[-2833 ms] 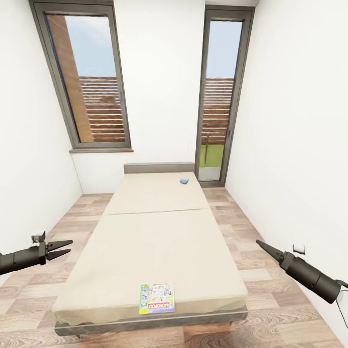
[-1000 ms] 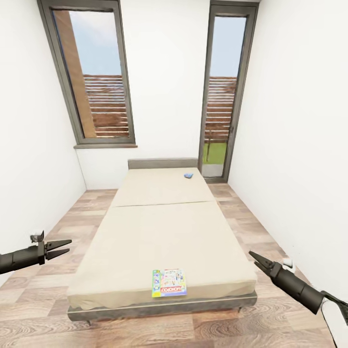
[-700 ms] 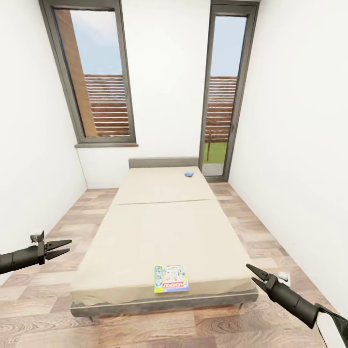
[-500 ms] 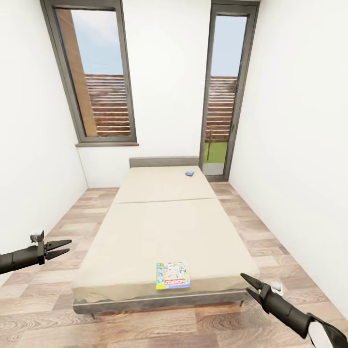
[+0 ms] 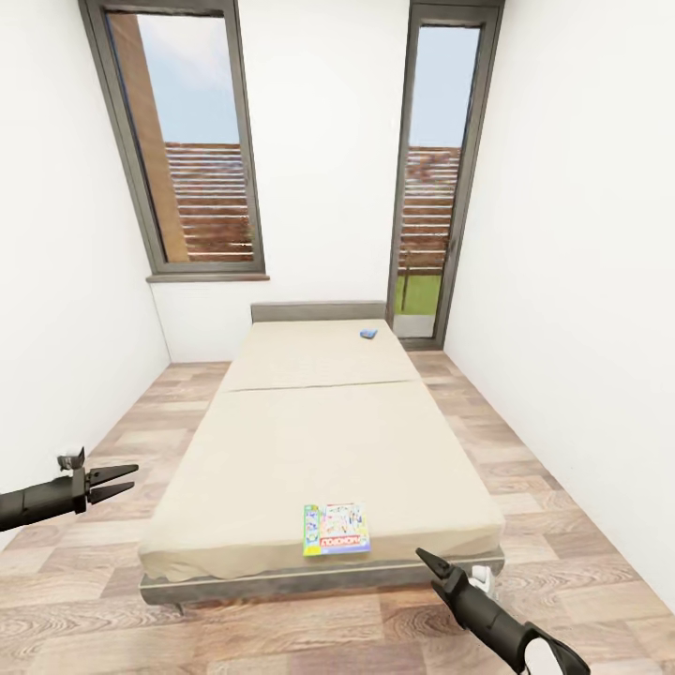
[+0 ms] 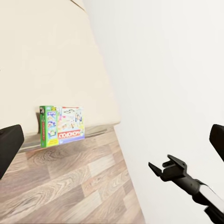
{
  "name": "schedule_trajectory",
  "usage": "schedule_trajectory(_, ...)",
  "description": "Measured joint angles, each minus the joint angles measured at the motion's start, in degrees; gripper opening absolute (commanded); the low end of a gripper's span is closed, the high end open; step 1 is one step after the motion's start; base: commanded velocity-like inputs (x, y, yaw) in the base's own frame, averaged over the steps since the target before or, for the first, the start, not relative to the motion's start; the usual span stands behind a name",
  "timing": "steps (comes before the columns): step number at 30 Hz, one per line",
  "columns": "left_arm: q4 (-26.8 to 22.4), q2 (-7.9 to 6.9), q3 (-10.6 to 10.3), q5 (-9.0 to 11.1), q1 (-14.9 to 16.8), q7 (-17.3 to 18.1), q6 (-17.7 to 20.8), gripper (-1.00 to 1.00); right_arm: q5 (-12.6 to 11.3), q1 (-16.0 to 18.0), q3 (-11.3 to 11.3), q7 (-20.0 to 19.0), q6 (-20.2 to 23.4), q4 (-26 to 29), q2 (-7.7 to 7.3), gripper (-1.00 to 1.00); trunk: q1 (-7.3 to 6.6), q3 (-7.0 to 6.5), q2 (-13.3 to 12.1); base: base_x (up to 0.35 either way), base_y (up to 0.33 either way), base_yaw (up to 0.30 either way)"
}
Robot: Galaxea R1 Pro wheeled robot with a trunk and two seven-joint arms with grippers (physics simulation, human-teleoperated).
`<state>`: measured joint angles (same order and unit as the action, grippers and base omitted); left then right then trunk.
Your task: Put all the toys in the child's room - the three board games (two on the bed and one on the table), the two jigsaw puzzles on the table, and the tennis ball on the table - inside the toy box on the table in the child's room.
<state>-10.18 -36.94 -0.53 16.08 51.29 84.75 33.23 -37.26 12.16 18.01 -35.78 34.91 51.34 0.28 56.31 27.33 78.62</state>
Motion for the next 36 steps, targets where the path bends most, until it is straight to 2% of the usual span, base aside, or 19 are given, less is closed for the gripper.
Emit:
schedule_trajectory(4, 0.0, -0.03, 0.0, 0.0, 0.0, 0.0, 0.0, 1.0, -0.2, 0.1, -1.4, 4.2, -4.7, -0.2, 2.31, 1.0, 0.88, 0.72, 1.6, -0.002, 0.002, 0.0)
schedule_trajectory(5, 0.0, -0.03, 0.0, 0.0, 0.0, 0.0, 0.1, 1.0, -0.2, 0.2, -2.2, 6.1, -7.0, -0.2, 3.43, 1.0, 1.1, 0.9, 2.0, -0.023, 0.017, 0.0)
schedule_trajectory(9, 0.0, -0.04, 0.1, 0.0, 0.0, 0.1, 0.1, 1.0, -0.2, 0.7, -4.1, 9.7, -11.1, -0.3, 5.96, 1.0, 1.99, 1.61, 3.6, -0.085, 0.064, 0.0)
schedule_trajectory(10, 0.0, -0.04, 0.1, 0.0, 0.0, 0.1, 0.1, 1.0, -0.2, 1.3, -5.3, 11.2, -12.5, -0.3, 7.1, 1.0, 2.21, 1.79, 4.0, -0.134, 0.101, 0.0)
schedule_trajectory(14, 0.0, -0.06, 0.1, 0.0, 0.0, 0.1, 0.1, 1.0, -0.4, 2.4, -7.7, 13.3, -13.8, -0.4, 8.38, 1.0, 3.08, 2.51, 5.6, -0.092, 0.069, 0.0)
schedule_trajectory(15, 0.0, -0.05, 0.1, 0.0, 0.0, 0.1, 0.1, 1.0, -0.6, 2.9, -8.9, 14.1, -14.3, -0.4, 8.87, 1.0, 3.3, 2.69, 6.0, -0.036, 0.027, 0.0)
schedule_trajectory(23, 0.0, -0.08, 0.1, 0.0, 0.0, 0.1, 0.1, 1.0, -0.8, 3.5, -10.1, 14.9, -14.8, -0.5, 9.64, 1.0, 5.05, 4.13, 9.2, -0.013, 0.009, 0.0)
schedule_trajectory(36, 0.0, -0.12, 0.1, 0.1, 0.0, 0.1, 1.4, 1.0, -0.9, 3.5, -10.2, 15.0, -15.2, -1.1, 9.44, 1.0, 7.91, 6.46, 14.4, -0.001, 0.0, 0.0)
